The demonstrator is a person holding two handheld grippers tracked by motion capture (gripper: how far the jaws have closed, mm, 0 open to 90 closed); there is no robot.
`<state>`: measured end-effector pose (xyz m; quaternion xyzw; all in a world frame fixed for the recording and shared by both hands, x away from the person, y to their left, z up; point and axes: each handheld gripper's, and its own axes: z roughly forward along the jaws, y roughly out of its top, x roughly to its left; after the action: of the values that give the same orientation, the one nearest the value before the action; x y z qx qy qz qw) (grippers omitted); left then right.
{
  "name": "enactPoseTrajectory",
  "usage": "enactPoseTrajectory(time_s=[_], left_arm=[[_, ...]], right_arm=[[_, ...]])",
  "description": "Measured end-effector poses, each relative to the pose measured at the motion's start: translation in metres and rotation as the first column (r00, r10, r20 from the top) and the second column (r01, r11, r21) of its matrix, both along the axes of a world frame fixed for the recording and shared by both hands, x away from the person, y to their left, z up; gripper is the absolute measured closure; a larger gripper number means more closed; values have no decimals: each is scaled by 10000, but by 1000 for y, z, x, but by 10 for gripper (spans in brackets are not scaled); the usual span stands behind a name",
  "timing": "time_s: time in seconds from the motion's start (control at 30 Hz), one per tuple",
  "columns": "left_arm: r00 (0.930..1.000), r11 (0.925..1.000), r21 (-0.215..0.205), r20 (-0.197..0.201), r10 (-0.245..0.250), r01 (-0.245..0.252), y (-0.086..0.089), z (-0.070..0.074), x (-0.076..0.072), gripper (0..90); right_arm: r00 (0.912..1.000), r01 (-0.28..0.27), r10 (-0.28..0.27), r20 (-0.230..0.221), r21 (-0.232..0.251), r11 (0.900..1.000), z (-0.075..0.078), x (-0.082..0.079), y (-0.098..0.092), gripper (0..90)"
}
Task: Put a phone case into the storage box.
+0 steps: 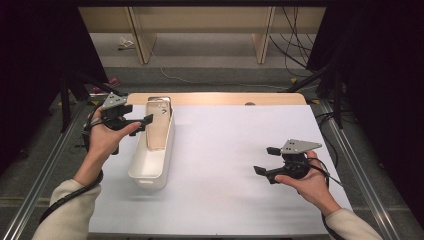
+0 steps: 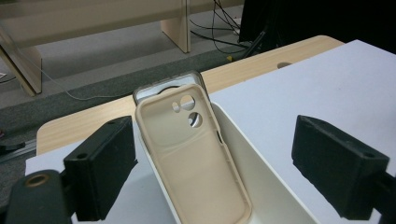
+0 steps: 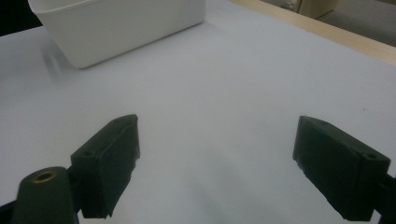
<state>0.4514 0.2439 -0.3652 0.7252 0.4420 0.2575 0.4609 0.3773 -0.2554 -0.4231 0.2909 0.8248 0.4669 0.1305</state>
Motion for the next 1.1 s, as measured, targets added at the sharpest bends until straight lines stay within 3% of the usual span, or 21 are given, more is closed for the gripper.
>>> enactPoseTrajectory(time_s=[0.37,1.1], left_arm=[[9996,9996,-142,75,-254,255,-6,-5,-20,47],[9921,9923,-522,619,-1091,1124,-24,-20,-61,29]], right_arm=[[10000,19,-20,23,27,10000,0,0,0,156],[10000,18,-18,58,61,10000,1,0,-1,157]])
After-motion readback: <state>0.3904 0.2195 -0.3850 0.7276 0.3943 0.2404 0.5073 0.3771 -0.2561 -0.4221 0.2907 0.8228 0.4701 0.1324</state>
